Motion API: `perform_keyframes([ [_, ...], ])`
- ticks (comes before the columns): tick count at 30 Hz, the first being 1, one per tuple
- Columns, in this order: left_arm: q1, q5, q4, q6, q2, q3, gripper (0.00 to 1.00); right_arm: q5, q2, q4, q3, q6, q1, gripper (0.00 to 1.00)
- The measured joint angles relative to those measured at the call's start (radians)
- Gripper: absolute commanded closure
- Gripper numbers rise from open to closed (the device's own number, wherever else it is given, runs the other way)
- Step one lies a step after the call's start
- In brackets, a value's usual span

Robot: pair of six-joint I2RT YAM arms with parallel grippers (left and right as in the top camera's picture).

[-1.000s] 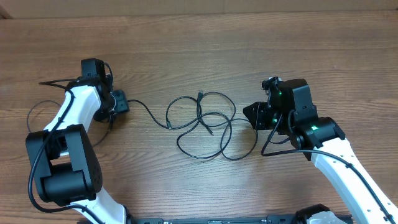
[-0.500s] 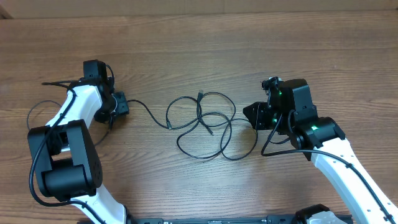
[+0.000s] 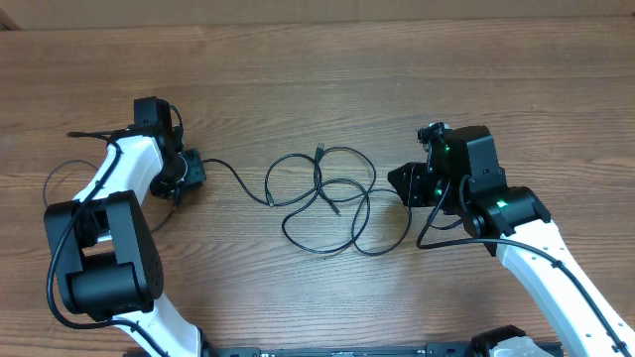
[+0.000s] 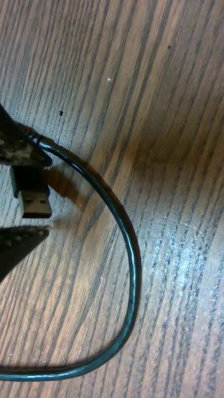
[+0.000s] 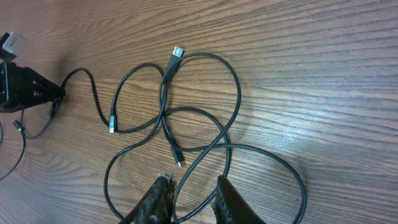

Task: Untangle cables

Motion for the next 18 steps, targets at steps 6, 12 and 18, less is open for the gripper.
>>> perform_keyframes([
  [6, 0.0, 0.0, -0.003, -0.002, 0.0, 0.0, 0.92, 0.0, 0.0, 0.0, 0.0, 0.0, 0.0, 0.79],
  [12, 0.0, -0.004, -0.048, 0.0, 0.0, 0.002, 0.96, 0.0, 0.0, 0.0, 0.0, 0.0, 0.0, 0.79],
  [18, 0.0, -0.007, -0.182, -0.009, -0.007, 0.037, 0.95, 0.0, 0.0, 0.0, 0.0, 0.0, 0.0, 0.79],
])
